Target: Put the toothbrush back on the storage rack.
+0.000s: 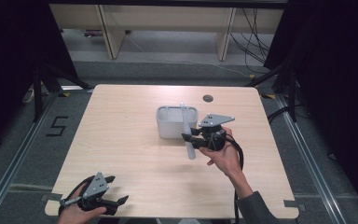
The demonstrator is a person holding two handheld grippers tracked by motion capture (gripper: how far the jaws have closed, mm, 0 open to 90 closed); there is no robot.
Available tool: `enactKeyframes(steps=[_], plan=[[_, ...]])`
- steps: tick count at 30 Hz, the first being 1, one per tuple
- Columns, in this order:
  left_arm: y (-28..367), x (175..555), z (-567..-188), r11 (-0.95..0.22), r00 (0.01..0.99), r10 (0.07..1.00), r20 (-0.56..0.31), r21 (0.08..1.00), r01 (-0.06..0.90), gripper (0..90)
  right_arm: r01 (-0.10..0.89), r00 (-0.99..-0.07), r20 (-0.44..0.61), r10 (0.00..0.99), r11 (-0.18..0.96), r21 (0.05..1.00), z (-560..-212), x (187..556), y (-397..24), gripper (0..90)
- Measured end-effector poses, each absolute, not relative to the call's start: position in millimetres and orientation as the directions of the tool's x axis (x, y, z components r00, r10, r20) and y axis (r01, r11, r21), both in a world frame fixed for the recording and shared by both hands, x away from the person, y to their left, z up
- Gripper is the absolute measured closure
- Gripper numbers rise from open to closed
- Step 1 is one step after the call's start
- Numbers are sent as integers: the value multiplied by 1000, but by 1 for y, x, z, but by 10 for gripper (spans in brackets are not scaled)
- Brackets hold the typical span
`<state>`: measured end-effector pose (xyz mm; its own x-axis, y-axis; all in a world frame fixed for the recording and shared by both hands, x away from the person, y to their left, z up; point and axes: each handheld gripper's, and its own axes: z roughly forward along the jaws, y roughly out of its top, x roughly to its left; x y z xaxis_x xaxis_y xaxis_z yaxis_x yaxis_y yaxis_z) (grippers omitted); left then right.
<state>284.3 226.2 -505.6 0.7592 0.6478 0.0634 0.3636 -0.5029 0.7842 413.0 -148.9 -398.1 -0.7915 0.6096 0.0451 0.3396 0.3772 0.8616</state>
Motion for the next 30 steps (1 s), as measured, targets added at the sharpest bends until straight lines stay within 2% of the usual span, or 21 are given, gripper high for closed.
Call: enactKeyframes(steps=[3,18,20,21,23,25,27,30], plan=[[226,284,-506,-501,759,648,66,787,360,147,367,-779,68,623,366,855,-396,414,-152,670],[225,283,-507,-474,753,657,39,798,373,147,351,-747,70,661,303,886,-375,426,-168,670],[227,285,-506,-503,758,649,69,786,360,147,334,-748,57,662,300,894,-371,430,-169,670],[226,285,-506,-495,759,648,59,790,361,147,361,-741,82,666,293,886,-370,429,-168,670],[226,285,-506,-500,758,648,65,788,360,147,344,-746,70,662,294,892,-368,433,-168,670],[225,283,-507,-476,755,655,35,795,376,147,349,-741,84,667,274,896,-366,434,-166,670],[227,285,-505,-506,760,646,70,785,358,147,346,-745,90,661,268,899,-364,438,-166,670],[226,285,-506,-498,757,650,62,788,363,147,334,-739,77,670,265,905,-360,441,-166,670]])
